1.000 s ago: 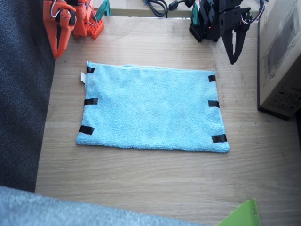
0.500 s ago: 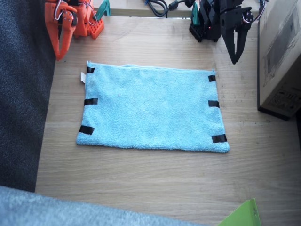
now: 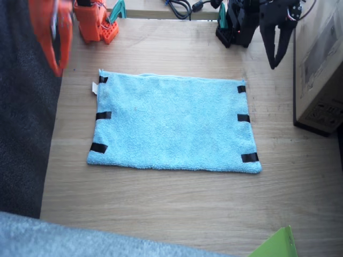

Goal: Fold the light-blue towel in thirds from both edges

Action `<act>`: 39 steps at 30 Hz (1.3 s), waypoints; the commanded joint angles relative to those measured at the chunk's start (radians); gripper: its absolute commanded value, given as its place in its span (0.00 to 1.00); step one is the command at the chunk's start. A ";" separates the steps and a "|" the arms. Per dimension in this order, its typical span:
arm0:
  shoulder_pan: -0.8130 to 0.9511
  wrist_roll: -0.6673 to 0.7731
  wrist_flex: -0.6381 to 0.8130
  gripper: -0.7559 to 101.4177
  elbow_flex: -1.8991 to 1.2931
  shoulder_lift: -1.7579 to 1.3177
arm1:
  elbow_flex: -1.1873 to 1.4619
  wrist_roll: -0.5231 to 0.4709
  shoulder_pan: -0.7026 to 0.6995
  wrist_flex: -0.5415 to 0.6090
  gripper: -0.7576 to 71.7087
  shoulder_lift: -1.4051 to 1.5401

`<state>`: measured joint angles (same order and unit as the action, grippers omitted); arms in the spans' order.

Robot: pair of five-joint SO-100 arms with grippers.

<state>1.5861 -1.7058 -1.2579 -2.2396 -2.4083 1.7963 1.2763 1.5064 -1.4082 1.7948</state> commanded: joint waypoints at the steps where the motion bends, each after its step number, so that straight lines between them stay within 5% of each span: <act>1: 0.006 -0.012 0.014 0.00 0.140 0.232 | -0.058 0.017 0.081 -0.003 0.04 -0.104; 6: -0.003 -0.012 0.044 0.11 0.196 0.453 | -0.043 0.025 0.137 0.014 0.18 -0.207; 15: -0.060 -0.006 0.055 0.21 0.146 0.486 | -0.035 0.026 0.179 0.028 0.22 -0.290; 39: -0.058 -0.005 0.046 0.23 0.064 0.393 | -0.015 0.034 0.186 0.075 0.32 -0.367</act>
<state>1.5079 -1.6966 -1.2026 -2.1675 -1.9727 1.7794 1.3162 1.6950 -1.3284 1.4189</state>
